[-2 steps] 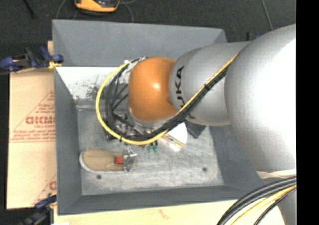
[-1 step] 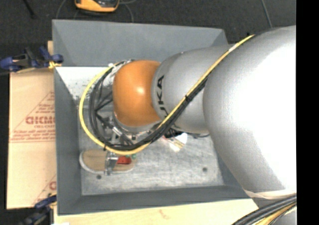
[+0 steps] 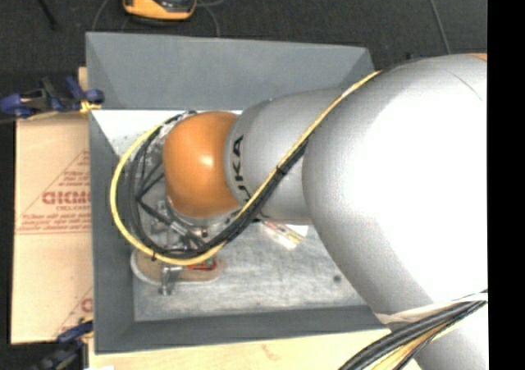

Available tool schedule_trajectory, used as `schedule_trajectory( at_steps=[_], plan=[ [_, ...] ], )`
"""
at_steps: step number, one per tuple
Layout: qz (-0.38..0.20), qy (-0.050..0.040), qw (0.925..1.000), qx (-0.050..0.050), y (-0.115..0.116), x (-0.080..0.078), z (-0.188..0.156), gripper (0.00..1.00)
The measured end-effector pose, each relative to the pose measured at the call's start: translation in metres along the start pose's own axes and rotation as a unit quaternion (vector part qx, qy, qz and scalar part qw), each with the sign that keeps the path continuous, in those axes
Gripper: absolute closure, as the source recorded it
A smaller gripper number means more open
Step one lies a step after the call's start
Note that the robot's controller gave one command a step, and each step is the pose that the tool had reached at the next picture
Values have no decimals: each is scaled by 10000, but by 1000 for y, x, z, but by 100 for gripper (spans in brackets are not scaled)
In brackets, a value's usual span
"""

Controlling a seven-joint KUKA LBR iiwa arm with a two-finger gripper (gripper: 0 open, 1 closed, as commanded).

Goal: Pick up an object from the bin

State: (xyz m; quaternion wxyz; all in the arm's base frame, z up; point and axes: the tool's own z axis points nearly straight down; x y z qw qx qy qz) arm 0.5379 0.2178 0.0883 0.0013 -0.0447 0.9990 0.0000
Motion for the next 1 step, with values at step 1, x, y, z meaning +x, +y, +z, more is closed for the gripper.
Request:
schedule_trajectory(
  at_steps=[1],
  plan=[
    [1937,-62,9810,-62,-13,25,13,100]
  ],
)
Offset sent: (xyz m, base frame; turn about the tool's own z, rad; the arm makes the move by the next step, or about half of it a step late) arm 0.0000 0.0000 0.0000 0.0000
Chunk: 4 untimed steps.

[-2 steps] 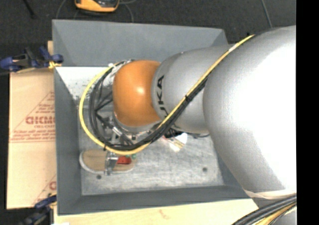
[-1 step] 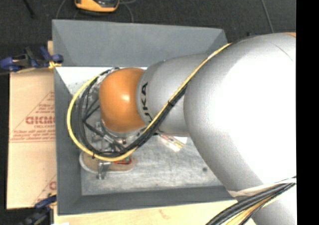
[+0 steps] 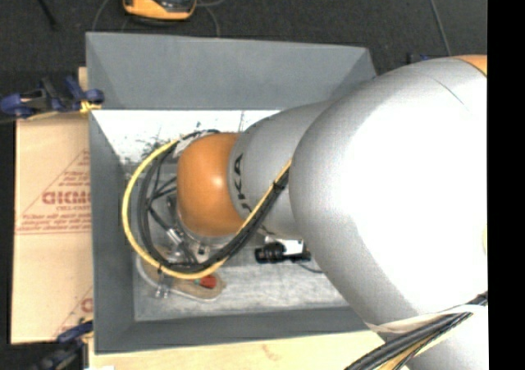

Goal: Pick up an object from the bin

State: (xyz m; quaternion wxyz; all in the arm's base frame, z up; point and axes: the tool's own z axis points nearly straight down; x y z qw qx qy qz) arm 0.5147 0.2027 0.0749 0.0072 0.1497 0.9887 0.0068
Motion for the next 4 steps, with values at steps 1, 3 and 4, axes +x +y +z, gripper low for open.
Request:
schedule_trajectory(
  at_steps=[1,3,4],
  plan=[
    [-4,2,10000,2,0,0,0,100],
    [-19,89,9999,94,-4,3,-22,100],
    [-19,84,9999,94,-4,2,-45,100]
  ],
)
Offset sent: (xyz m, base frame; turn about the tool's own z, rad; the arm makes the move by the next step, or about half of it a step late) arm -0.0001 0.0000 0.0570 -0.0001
